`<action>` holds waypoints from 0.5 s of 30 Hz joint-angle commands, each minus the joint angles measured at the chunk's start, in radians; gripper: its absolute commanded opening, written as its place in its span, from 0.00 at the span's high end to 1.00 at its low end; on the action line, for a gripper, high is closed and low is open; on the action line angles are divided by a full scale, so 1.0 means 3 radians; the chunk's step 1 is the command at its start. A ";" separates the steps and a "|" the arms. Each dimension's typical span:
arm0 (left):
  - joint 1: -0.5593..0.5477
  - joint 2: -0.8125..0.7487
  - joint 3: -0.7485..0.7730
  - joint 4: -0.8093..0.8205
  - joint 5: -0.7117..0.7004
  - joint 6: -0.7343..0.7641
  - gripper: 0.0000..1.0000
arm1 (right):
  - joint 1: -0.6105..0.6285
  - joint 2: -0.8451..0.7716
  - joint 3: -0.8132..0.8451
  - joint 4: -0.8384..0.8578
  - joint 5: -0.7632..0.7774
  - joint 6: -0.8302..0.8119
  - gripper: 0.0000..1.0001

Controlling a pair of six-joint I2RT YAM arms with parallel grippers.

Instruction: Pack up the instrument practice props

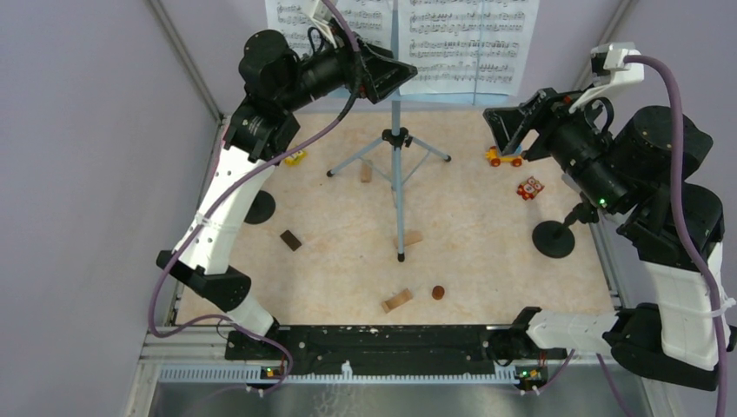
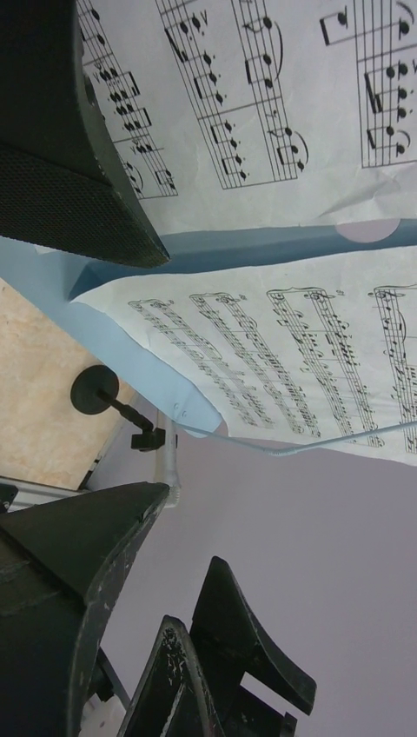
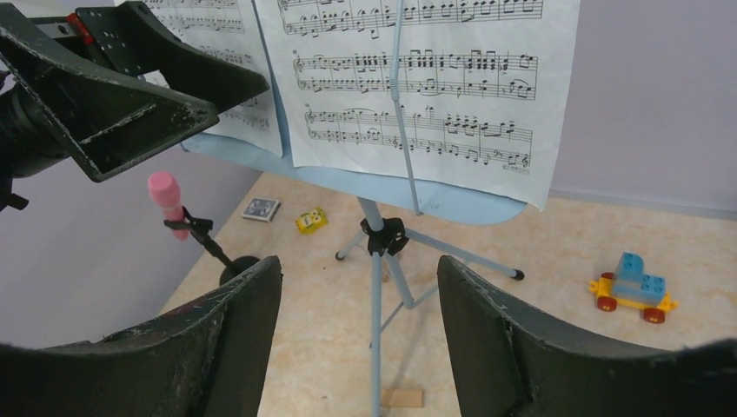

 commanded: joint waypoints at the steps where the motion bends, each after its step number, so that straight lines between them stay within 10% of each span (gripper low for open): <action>1: -0.0051 0.0019 -0.0068 0.0259 0.0074 -0.0063 0.03 | -0.0013 -0.0081 -0.0079 0.0129 0.0015 0.0019 0.34; 15: -0.0099 0.0156 -0.0119 0.0417 0.0041 -0.0098 0.04 | -0.0013 -0.0157 -0.0184 0.0118 -0.0125 0.0091 0.39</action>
